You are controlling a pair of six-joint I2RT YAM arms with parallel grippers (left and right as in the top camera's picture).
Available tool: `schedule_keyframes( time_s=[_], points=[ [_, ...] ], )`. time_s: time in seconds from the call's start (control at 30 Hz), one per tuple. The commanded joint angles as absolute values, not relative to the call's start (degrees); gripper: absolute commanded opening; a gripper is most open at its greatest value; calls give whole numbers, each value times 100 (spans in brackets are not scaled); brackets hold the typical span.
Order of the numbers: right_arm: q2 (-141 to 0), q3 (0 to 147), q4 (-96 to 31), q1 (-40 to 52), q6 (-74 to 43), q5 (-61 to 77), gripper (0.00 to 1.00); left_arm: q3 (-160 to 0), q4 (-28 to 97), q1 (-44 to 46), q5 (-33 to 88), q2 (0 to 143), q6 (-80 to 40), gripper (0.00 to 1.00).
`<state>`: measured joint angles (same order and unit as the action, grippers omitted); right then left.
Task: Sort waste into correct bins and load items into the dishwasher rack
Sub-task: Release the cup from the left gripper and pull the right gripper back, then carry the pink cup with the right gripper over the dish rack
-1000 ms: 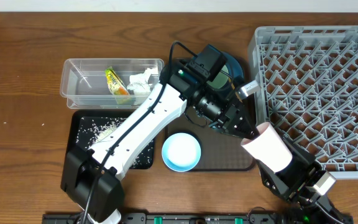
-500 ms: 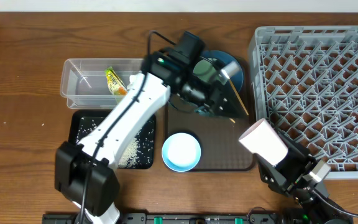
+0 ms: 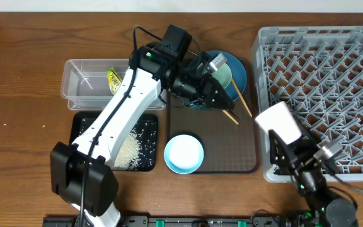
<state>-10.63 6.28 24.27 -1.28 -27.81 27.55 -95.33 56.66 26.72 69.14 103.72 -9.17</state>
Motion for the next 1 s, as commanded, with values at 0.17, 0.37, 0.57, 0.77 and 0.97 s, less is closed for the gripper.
schedule_keyframes(
  time_s=[0.17, 0.37, 0.57, 0.77, 0.97],
  points=[
    [-2987, 2534, 893, -209, -1861, 1968, 20, -9555, 5723, 2655, 6003, 10370, -860, 38],
    [-4663, 4407, -801, -209, -1002, 1625, 18, -9555, 5806, 2655, 5402, 10370, -860, 65],
    [-6082, 5955, -1544, -209, -541, 1155, 17, -9555, 5802, 2655, 4748, 10370, -860, 85],
    [-7067, 6506, -1420, -213, 62, 755, 17, -9555, 5802, 2655, 3774, 10370, -860, 88],
    [-7867, 6506, -642, -226, 552, 770, 9, -9555, 5802, 2655, 3183, 10370, -860, 91]
  ],
)
